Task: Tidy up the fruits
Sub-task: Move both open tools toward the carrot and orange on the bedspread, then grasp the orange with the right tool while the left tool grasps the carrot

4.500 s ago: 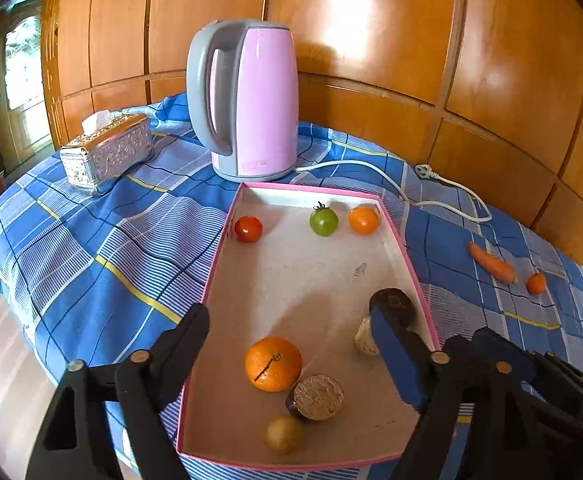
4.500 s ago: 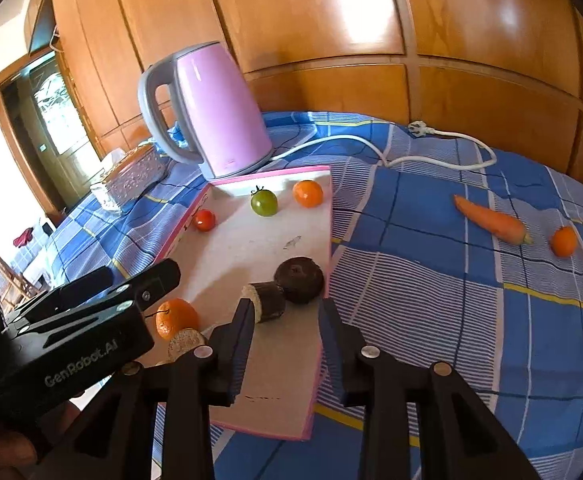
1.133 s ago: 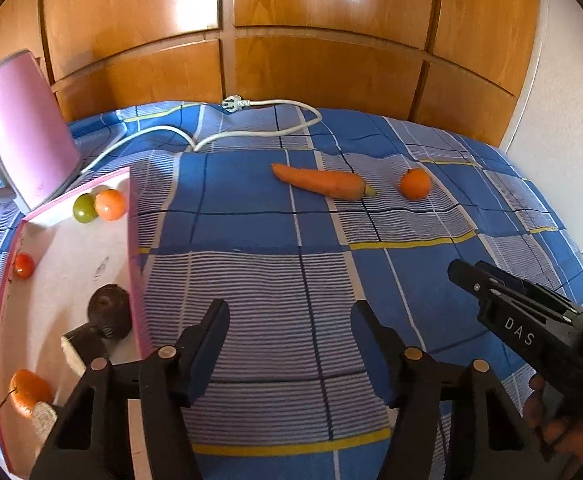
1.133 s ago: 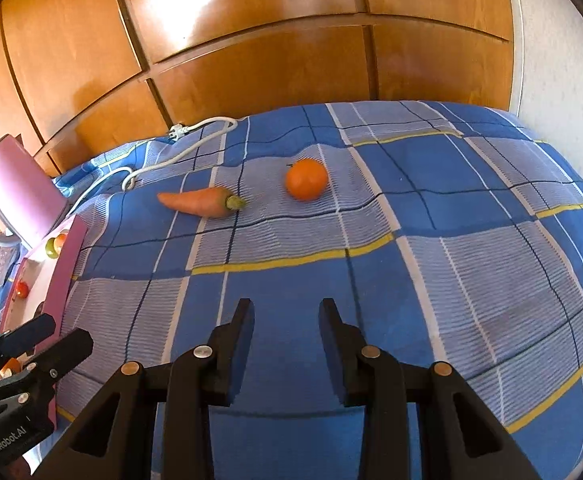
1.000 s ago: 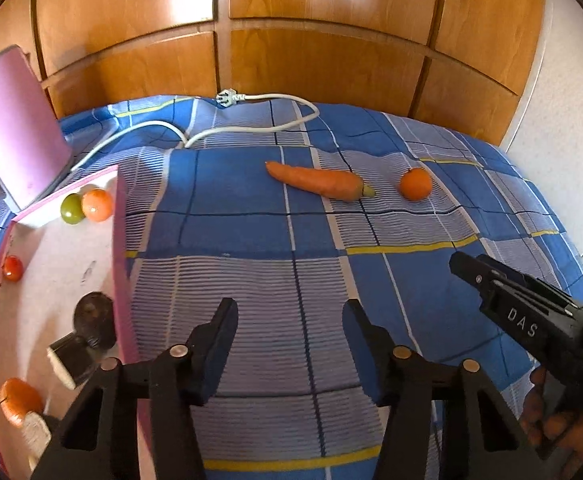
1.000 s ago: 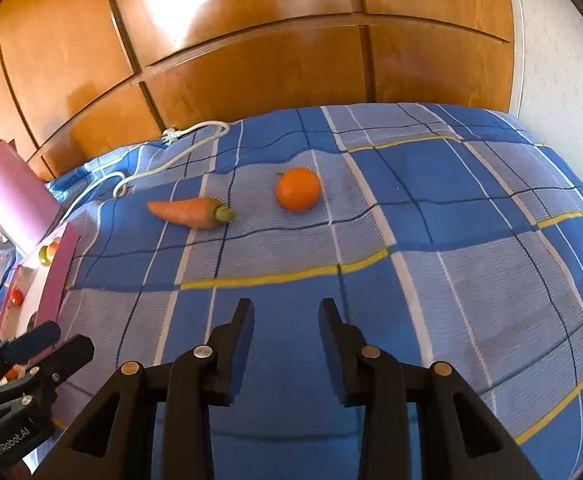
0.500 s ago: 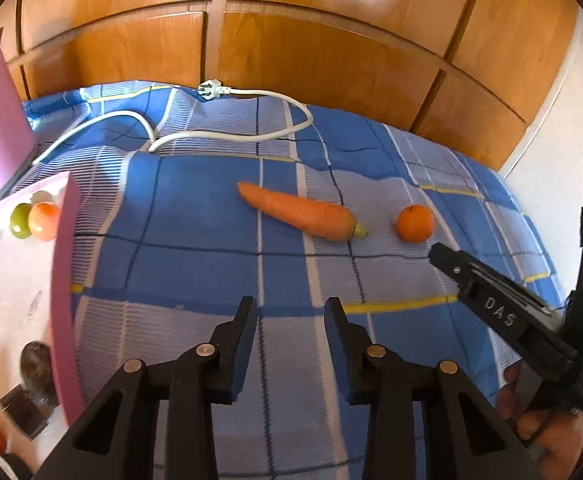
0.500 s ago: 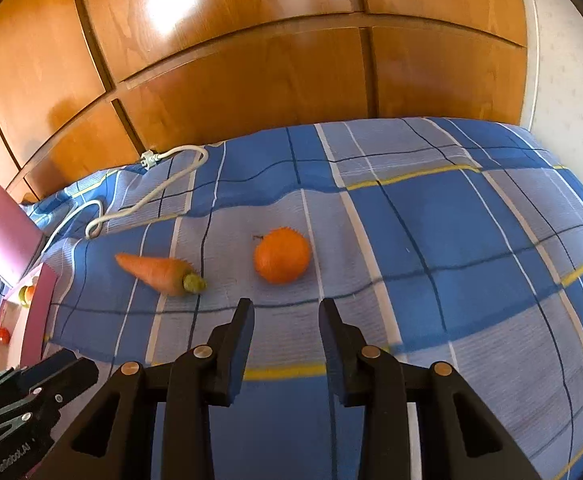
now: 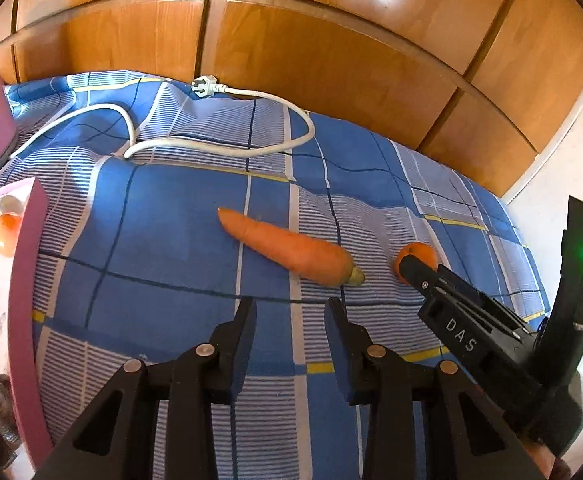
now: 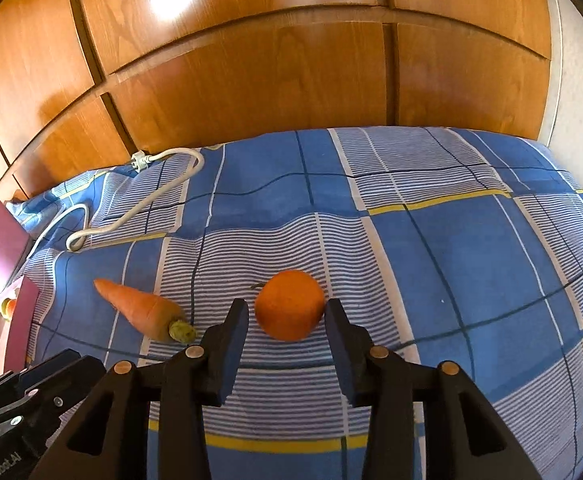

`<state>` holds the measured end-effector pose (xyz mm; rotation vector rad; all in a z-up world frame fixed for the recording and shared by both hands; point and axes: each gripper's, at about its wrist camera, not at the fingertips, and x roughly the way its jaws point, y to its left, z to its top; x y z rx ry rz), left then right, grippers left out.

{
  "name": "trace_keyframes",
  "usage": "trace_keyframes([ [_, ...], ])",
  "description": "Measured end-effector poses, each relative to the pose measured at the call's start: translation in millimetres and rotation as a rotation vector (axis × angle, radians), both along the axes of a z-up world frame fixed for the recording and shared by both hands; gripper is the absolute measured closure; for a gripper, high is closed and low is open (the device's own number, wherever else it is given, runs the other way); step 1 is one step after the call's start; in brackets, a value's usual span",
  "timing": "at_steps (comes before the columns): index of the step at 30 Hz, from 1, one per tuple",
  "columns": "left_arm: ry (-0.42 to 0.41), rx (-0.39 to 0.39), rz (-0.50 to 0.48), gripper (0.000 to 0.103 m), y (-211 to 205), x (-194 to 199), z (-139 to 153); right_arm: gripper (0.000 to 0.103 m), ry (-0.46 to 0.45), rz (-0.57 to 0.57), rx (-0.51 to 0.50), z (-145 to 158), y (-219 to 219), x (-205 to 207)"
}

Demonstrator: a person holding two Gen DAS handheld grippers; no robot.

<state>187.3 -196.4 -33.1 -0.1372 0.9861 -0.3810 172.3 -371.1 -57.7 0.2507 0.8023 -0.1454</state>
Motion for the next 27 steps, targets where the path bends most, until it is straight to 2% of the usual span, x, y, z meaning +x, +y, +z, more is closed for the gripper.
trace_keyframes([
  [8, 0.010, -0.002, 0.008, 0.067, -8, 9, -3, 0.065, -0.012, 0.016, -0.018, -2, 1, 4],
  [10, 0.015, -0.007, 0.016, 0.065, -9, 11, -4, 0.065, -0.010, 0.021, -0.024, -2, 1, 6],
  [15, 0.015, -0.035, 0.054, 0.051, -10, 19, -1, 0.065, -0.011, 0.032, -0.037, -1, 2, 6],
  [25, 0.083, -0.070, 0.120, 0.050, -28, 46, -12, 0.065, -0.013, 0.041, -0.048, -1, 6, 5],
  [27, 0.108, -0.066, 0.148, 0.036, -31, 53, -16, 0.065, -0.012, 0.042, -0.049, -1, 6, 4],
])
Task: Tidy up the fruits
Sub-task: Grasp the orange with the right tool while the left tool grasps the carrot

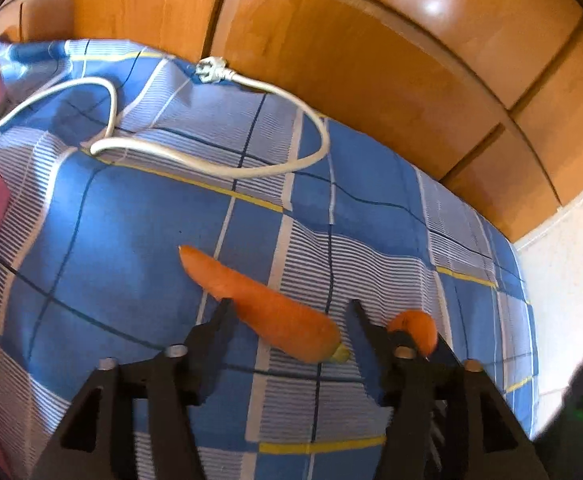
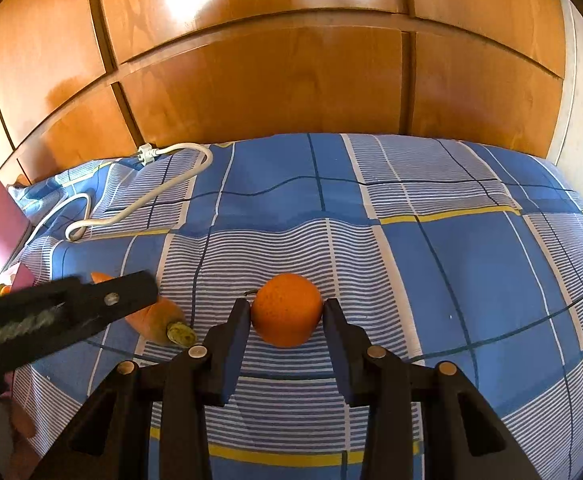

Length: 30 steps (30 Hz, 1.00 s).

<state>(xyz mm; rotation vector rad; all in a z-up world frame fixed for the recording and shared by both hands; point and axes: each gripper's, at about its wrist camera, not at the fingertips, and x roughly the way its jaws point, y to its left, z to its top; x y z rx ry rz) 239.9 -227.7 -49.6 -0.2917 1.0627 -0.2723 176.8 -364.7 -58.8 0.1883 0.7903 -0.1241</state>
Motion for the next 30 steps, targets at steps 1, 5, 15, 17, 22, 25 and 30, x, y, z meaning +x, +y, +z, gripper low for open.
trace_keyframes([
  [1, 0.012, 0.004, 0.017, 0.036, 0, 3, -3, 0.065, 0.000, 0.001, 0.001, 0, 0, 0],
  [5, 0.023, -0.015, 0.020, 0.049, 3, 5, -8, 0.065, 0.001, 0.007, 0.003, 1, 0, -3],
  [15, -0.019, -0.060, -0.105, 0.089, 26, -18, 6, 0.066, -0.020, 0.055, 0.011, 10, 11, -16],
  [17, -0.003, -0.069, -0.105, 0.089, 34, -20, 6, 0.066, -0.022, 0.069, 0.015, 11, 15, -19],
  [22, 0.017, -0.067, -0.078, 0.089, 39, -15, 5, 0.066, -0.013, 0.067, 0.017, 9, 20, -26],
  [25, 0.020, -0.052, -0.083, 0.088, 37, -16, 7, 0.066, -0.008, 0.059, 0.024, 8, 20, -30],
  [30, 0.033, -0.070, -0.066, 0.071, 31, -12, 10, 0.066, -0.002, 0.058, 0.027, 6, 21, -30],
])
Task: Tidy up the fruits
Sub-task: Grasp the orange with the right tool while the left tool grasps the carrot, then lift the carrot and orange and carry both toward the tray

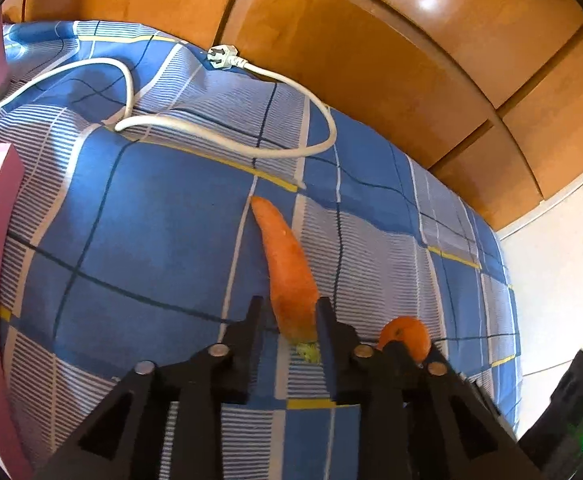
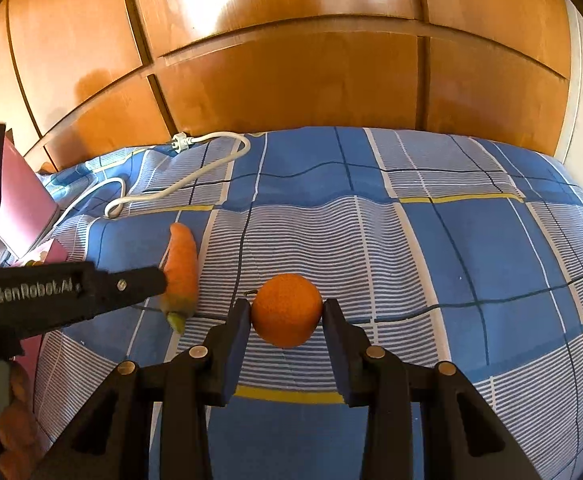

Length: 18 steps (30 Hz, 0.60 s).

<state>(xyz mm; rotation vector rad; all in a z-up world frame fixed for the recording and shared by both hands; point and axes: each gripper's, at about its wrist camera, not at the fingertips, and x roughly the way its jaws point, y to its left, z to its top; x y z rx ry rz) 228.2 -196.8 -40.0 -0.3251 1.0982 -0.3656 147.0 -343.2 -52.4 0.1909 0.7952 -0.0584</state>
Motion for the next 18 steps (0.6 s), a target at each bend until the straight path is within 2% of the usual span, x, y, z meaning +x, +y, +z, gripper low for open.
trace_keyframes([
  [1, 0.000, -0.003, 0.000, 0.068, -1, 1, 1, 0.066, 0.000, 0.001, 0.001, 0, 0, 0],
  [3, -0.001, -0.018, 0.008, 0.052, -3, 2, 3, 0.066, -0.001, -0.001, -0.005, -1, 1, -1],
  [5, -0.012, -0.019, 0.016, 0.050, -7, 4, 6, 0.066, 0.000, -0.008, -0.009, -2, 0, -2],
  [12, 0.022, 0.088, 0.013, 0.053, -29, 16, -10, 0.066, 0.011, -0.032, 0.002, -8, -6, -5],
  [13, 0.028, 0.102, 0.016, 0.058, -30, 16, -14, 0.066, 0.011, -0.034, -0.001, -8, -6, -6],
  [14, 0.030, 0.104, 0.013, 0.069, -29, 15, -17, 0.066, 0.011, -0.035, -0.003, -8, -6, -6],
  [18, -0.021, 0.109, -0.007, 0.071, -26, 3, -17, 0.066, 0.008, -0.032, -0.002, -7, -6, -6],
])
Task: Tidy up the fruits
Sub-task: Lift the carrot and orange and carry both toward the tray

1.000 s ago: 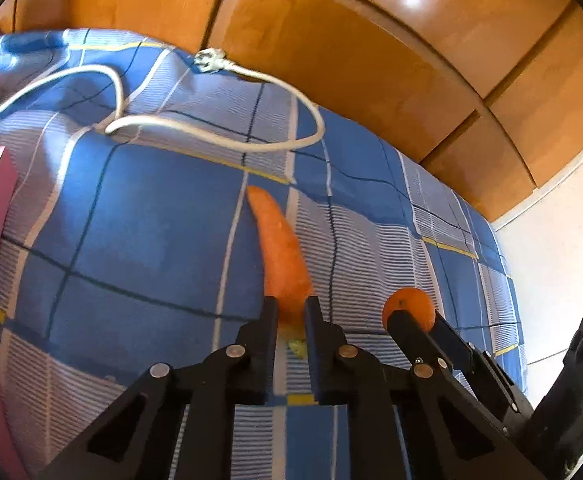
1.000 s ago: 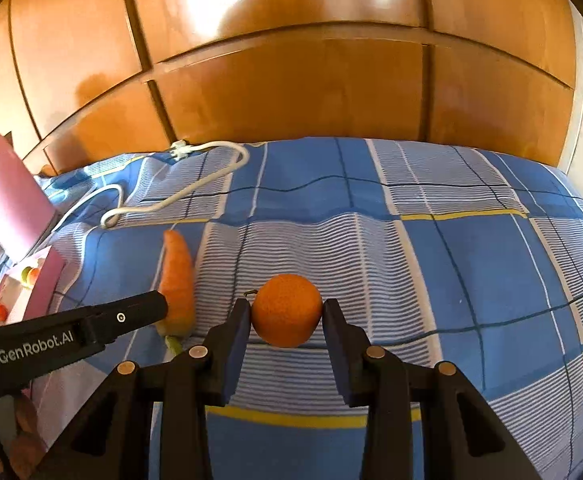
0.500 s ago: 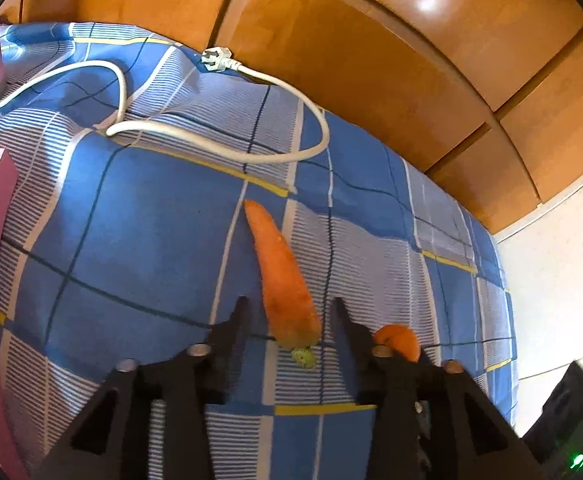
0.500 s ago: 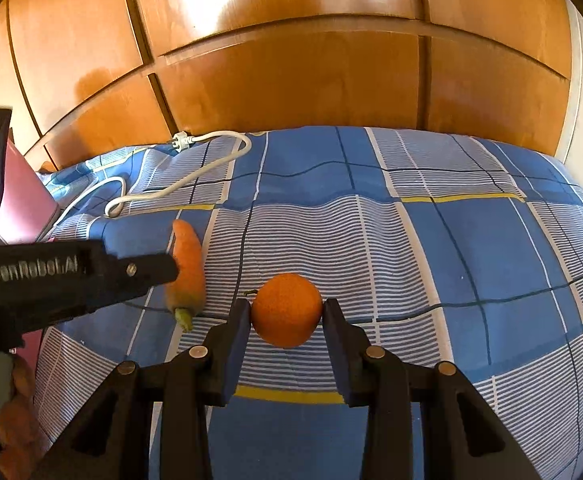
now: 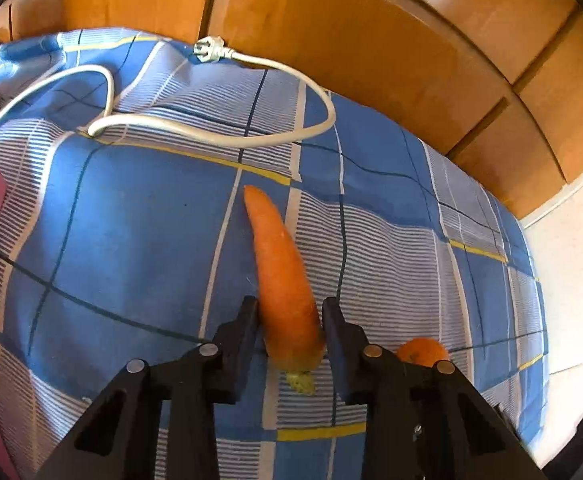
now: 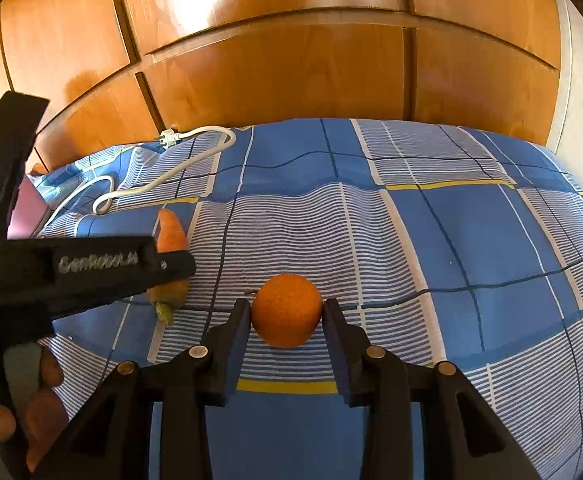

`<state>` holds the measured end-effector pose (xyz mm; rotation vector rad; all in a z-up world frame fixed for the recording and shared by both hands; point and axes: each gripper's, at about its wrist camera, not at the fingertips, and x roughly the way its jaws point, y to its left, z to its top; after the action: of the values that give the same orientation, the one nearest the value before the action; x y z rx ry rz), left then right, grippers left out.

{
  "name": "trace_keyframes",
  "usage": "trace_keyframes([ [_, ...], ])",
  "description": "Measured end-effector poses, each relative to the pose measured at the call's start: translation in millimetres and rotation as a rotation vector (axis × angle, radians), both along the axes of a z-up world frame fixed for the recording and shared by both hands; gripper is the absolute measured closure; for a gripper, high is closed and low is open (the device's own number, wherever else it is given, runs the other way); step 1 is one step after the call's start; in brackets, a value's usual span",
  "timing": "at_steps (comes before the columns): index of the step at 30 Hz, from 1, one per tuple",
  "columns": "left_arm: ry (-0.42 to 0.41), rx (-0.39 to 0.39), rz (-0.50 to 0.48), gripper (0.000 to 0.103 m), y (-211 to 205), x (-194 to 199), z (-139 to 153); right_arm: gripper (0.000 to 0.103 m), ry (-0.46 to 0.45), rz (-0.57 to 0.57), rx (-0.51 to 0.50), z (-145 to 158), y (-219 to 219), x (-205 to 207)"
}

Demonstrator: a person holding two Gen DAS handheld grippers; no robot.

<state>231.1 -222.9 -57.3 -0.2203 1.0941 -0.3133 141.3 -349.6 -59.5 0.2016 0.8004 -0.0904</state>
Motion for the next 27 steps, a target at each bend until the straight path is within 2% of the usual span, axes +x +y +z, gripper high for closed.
trace_keyframes([
  [12, -0.081, 0.034, -0.063, 0.071, 37, -67, -4, 0.066, 0.003, 0.023, 0.007, 2, 3, -19],
  [22, -0.138, 0.067, -0.105, 0.071, 63, -127, -2, 0.066, 0.016, 0.049, 0.047, 3, 19, -54],
  [27, -0.176, 0.063, -0.112, 0.071, 68, -145, -5, 0.066, 0.022, 0.058, 0.052, 2, 33, -75],
])
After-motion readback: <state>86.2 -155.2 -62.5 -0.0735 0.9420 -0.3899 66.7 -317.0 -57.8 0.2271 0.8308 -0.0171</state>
